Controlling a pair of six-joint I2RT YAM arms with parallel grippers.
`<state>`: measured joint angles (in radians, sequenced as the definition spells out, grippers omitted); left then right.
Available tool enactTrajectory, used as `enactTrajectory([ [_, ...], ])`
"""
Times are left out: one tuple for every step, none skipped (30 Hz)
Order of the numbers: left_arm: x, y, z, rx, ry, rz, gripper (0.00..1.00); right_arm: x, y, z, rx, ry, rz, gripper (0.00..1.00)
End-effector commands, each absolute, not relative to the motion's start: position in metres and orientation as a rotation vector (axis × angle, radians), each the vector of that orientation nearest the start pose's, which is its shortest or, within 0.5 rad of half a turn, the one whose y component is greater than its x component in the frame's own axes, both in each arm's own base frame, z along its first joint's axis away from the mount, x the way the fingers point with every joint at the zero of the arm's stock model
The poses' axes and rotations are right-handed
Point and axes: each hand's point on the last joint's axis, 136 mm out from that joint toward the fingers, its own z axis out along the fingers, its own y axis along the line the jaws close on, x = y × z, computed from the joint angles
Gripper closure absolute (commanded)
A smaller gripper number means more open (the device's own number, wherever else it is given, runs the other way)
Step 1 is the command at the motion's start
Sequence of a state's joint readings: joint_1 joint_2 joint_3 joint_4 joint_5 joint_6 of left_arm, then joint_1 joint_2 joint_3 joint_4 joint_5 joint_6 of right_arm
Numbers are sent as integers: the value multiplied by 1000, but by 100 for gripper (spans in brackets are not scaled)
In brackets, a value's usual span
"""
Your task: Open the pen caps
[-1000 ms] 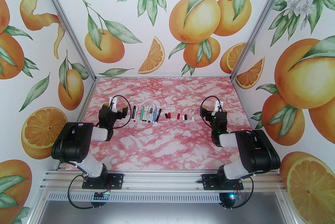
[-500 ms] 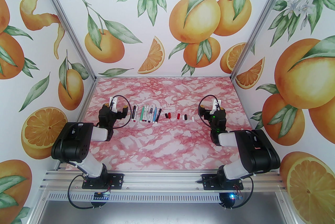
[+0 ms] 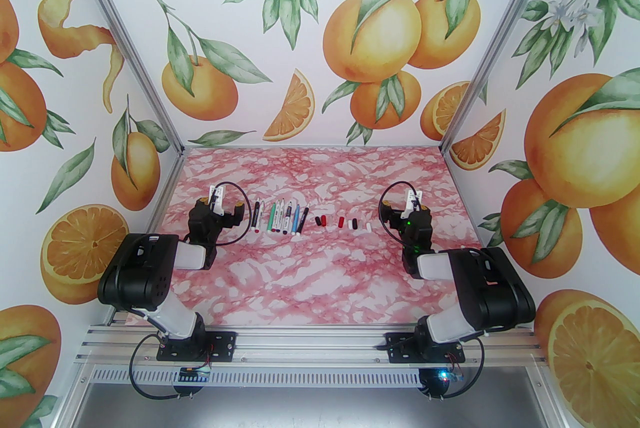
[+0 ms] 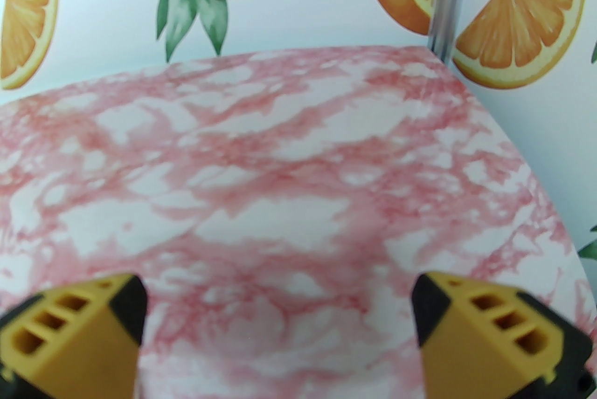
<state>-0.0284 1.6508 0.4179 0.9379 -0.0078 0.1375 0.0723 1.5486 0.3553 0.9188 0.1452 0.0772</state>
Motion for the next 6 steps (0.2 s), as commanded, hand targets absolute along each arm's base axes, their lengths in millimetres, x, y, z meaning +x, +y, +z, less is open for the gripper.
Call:
enactTrajectory([
  [418,-12,103,154,1837,69,0,403,9,115,80,1812,-14,0],
  [418,-12,103,153,1837,70,0,403,9,115,79,1813,-15,0],
  [418,-12,103,153,1837,71,0,402,9,115,80,1813,-15,0],
  [418,-12,104,154,1836,69,0,402,9,115,78,1812,-16,0],
  [418,-12,103,153,1836,70,0,402,9,115,80,1810,-16,0],
  [418,-12,104,153,1836,70,0,402,9,115,79,1811,-16,0],
])
